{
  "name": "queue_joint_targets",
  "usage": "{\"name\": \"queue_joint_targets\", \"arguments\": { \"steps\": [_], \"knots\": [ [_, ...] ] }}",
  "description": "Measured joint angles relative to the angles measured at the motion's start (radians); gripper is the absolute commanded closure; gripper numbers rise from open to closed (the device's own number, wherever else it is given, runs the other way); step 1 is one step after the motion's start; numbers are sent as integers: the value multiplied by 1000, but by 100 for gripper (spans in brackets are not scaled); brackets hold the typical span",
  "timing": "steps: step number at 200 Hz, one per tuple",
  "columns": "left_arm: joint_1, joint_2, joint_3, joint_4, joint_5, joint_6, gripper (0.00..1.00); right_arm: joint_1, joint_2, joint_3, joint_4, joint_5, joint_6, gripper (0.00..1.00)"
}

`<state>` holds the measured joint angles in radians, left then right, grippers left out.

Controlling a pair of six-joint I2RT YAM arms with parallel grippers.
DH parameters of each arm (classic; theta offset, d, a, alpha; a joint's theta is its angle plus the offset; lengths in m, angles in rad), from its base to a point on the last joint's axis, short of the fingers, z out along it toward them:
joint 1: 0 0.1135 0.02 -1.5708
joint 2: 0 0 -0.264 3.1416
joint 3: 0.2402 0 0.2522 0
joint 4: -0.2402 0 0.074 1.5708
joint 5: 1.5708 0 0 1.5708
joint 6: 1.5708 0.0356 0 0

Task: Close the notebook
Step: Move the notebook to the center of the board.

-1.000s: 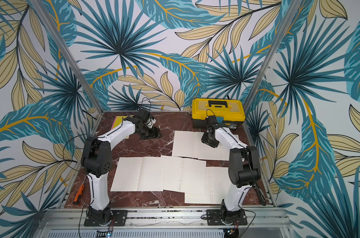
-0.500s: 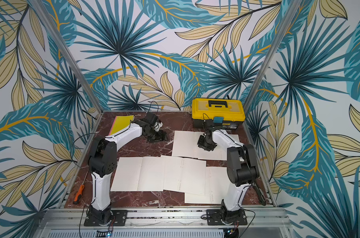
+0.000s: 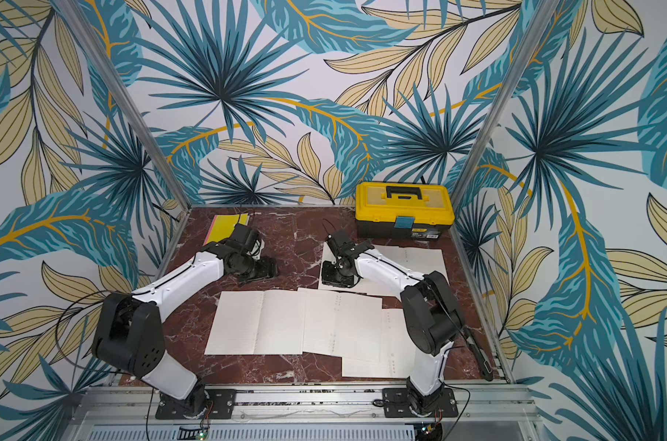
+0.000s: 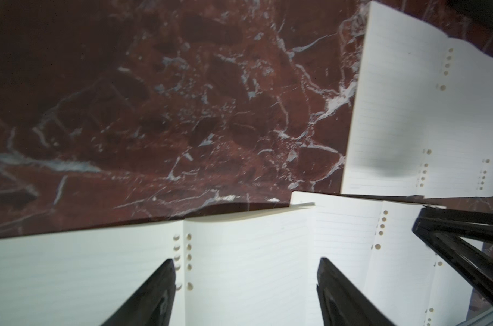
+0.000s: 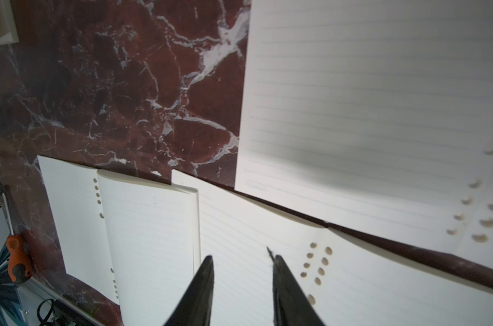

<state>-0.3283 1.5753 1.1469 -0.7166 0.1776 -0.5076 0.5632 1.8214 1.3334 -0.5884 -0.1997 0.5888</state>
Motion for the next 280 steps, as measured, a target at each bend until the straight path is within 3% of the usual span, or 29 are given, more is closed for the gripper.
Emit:
{"name": "queue_joint_targets", "arguments": {
  "steps": [39, 88, 123, 212, 280],
  "knots": [
    [74, -97, -164, -4, -19, -43, 20, 124, 13, 34, 40, -55, 33, 71],
    [212, -222, -315, 26, -8, -82, 20, 253, 144, 194, 79, -137, 50, 76],
    [248, -281, -373, 25, -5, -93, 20, 311, 208, 236, 94, -181, 59, 77],
    [332, -357, -483, 35, -51, -118, 20, 360, 297, 243, 111, -235, 62, 79],
    [394, -365, -489, 37, -89, -108, 19, 369, 364, 286, 111, -255, 62, 79]
  ]
}}
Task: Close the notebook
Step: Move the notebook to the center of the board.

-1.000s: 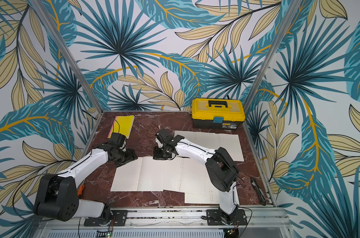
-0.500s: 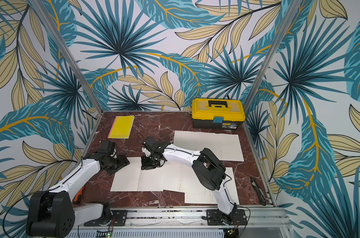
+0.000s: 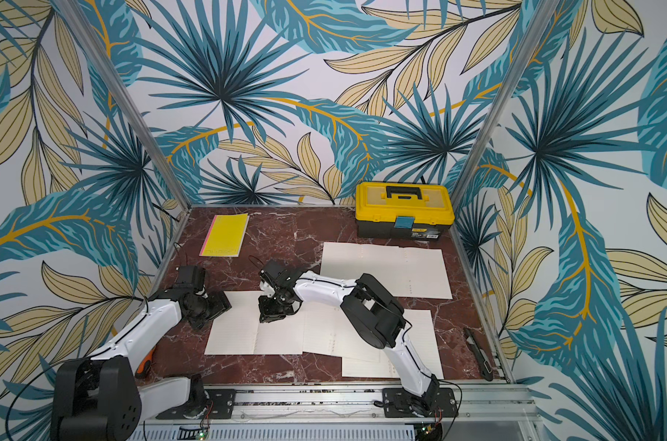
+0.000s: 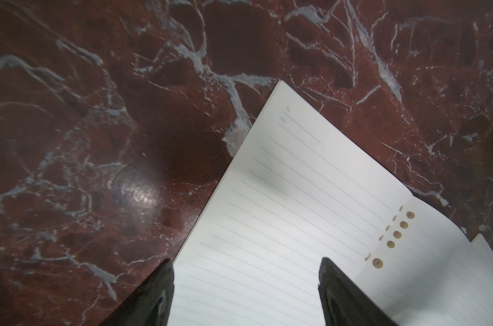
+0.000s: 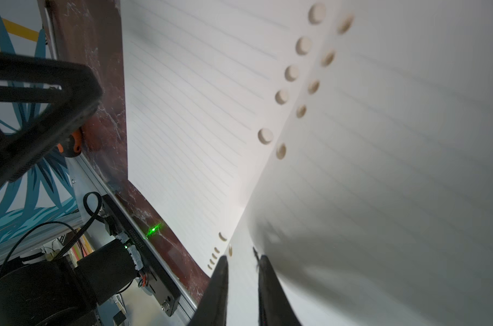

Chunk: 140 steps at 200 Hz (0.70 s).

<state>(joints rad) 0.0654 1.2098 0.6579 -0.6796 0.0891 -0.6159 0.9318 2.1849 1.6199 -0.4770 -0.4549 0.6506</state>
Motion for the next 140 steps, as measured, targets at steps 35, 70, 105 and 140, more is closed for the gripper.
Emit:
{"name": "queue_joint_targets", "arguments": {
  "steps": [35, 70, 105, 140],
  "knots": [
    [32, 0, -10, 3, 3, 6, 18, 2, 5, 11, -3, 0, 0, 80],
    [65, 0, -31, 14, 28, 7, 18, 2, 19, 13, -4, 6, 5, 81],
    [83, 0, -32, 21, 43, 14, 18, 1, 45, 13, -2, 2, 9, 82],
    [91, 0, -32, 27, 50, 21, 17, 0, 47, 13, -4, 2, 20, 84]
  ]
}}
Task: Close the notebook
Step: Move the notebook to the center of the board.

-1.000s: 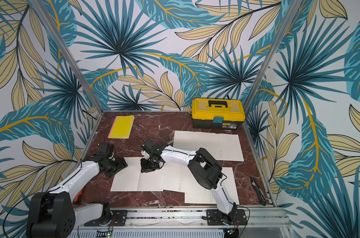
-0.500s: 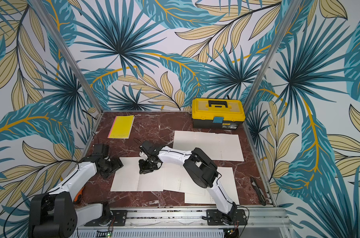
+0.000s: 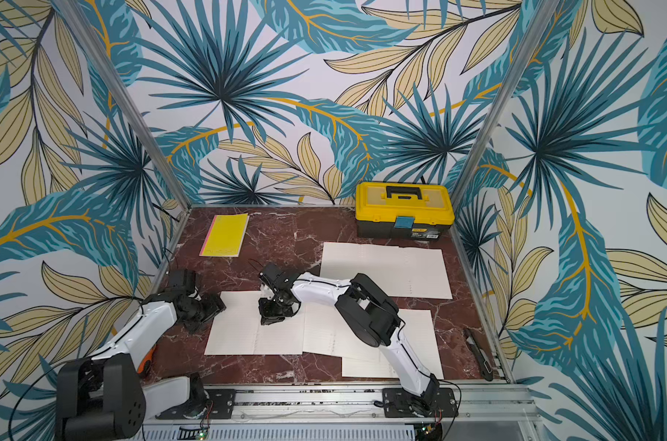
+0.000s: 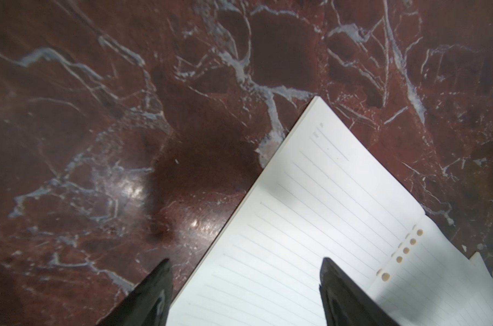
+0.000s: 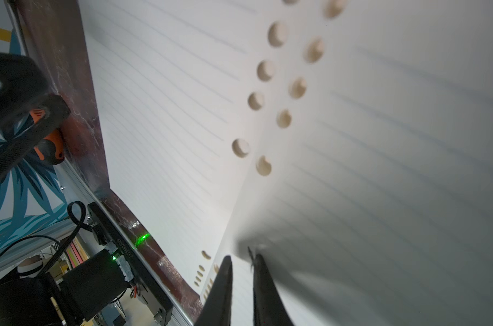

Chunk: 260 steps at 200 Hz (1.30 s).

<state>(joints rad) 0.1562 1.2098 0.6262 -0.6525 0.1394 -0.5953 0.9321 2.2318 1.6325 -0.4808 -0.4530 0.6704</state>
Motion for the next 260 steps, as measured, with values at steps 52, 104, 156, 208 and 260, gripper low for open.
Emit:
{"name": "queue_joint_targets", "arguments": {
  "steps": [52, 104, 156, 208, 260],
  "knots": [
    [3, 10, 0, 16, 12, 4, 17, -1, -3, -14, 15, 2, 23, 84],
    [5, 50, -14, 40, 41, 5, 17, -1, 7, 10, -12, 3, 26, 84],
    [5, 69, -14, 55, 59, 15, 17, -2, 61, 122, -130, 6, 16, 84],
    [5, 77, -14, 67, 69, 23, 17, -18, 159, 314, -289, 8, -33, 84],
    [5, 93, -4, 82, 84, 28, 17, -57, 262, 511, -400, 15, -94, 84]
  ]
}}
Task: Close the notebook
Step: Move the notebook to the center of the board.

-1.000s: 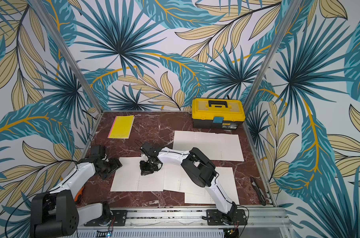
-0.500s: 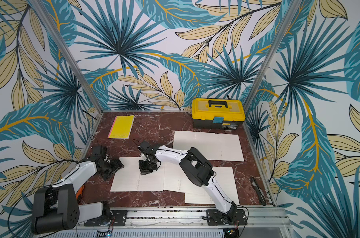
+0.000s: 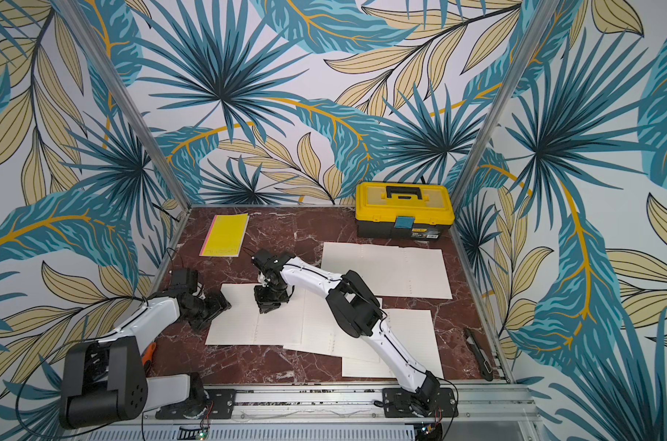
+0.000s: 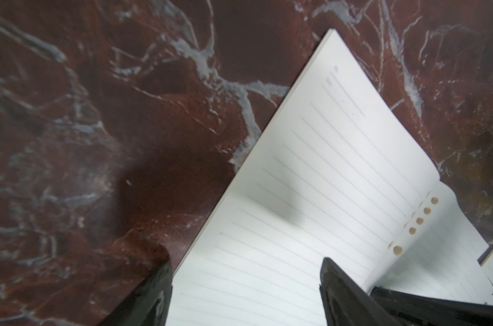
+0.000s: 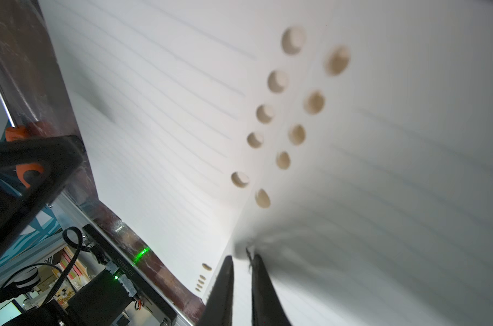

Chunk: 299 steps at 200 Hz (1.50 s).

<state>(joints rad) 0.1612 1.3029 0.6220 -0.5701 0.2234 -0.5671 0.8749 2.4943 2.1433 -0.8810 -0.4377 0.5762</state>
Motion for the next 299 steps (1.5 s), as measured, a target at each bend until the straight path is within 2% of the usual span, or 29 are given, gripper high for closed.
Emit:
{"name": "queue_joint_targets", "arguments": {
  "steps": [62, 151, 240, 299],
  "knots": [
    [0, 17, 9, 16, 15, 2, 17, -40, 101, 192, -93, 5, -61, 84],
    [0, 33, 17, 44, 60, 11, 17, -144, 175, 340, -145, 7, -152, 81],
    [0, 52, 29, 58, 92, 14, 17, -150, 156, 315, -153, 29, -214, 81],
    [0, 61, 55, 56, 88, 17, 17, -156, 0, 105, -95, 41, -225, 80]
  ]
}}
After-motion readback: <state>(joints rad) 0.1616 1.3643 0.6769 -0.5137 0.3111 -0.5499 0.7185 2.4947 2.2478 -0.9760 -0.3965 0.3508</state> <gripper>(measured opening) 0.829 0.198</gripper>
